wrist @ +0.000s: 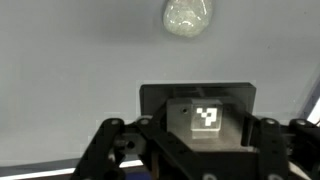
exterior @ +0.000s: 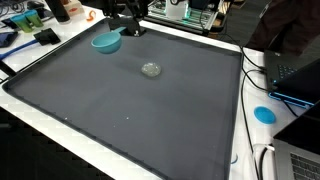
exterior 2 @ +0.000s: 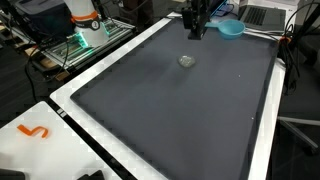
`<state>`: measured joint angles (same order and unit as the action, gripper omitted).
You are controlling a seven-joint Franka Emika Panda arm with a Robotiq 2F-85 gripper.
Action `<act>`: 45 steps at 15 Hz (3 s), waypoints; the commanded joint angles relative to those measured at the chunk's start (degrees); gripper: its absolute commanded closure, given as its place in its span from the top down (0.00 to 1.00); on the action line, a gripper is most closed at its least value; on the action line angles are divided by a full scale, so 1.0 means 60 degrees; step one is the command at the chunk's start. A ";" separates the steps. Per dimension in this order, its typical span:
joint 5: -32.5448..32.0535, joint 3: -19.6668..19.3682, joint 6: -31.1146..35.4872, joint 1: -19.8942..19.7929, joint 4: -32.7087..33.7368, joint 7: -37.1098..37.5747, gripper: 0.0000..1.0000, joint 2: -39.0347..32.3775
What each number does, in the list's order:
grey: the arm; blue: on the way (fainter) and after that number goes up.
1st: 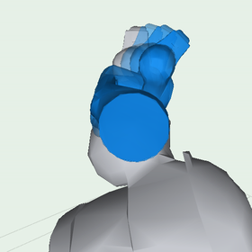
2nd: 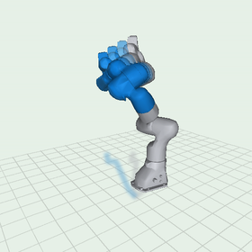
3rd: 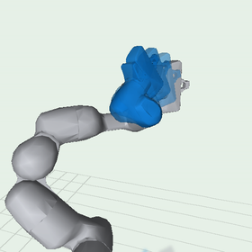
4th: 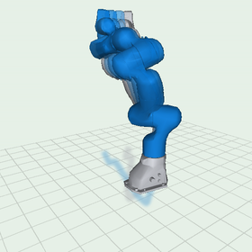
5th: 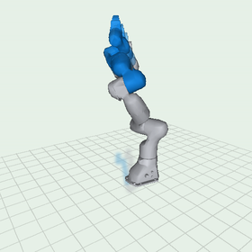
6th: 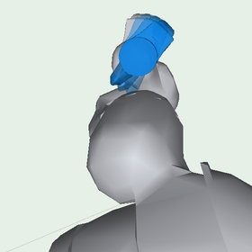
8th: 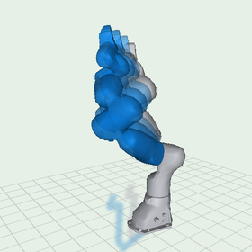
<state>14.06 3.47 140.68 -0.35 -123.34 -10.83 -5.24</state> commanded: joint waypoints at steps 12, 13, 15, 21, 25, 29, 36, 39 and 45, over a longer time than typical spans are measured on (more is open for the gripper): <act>0.1962 -0.0285 0.1299 0.0009 -0.2141 -0.2626 0.28 0.1380; 0.2014 -0.0288 0.1454 0.0040 -0.2284 -0.2725 0.28 0.1452; 0.2095 -0.0291 0.1860 0.0112 -0.2533 -0.2879 0.28 0.1552; 0.2349 -0.0295 0.2687 0.0461 -0.3199 -0.3140 0.28 0.1843; 0.2361 -0.0304 0.2986 0.0727 -0.3438 -0.3134 0.28 0.1936; 0.2093 -0.0258 0.3271 0.0913 -0.3562 -0.2860 0.28 0.1958; 0.1813 -0.0147 0.3358 0.1200 -0.3646 -0.2594 0.28 0.1976; 0.1550 -0.0055 0.3311 0.1274 -0.3667 -0.2219 0.28 0.1974; -0.0057 0.0259 0.3041 0.1243 -0.3543 -0.0551 0.28 0.1894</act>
<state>18.62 4.16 159.55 7.06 -143.57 -19.85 4.89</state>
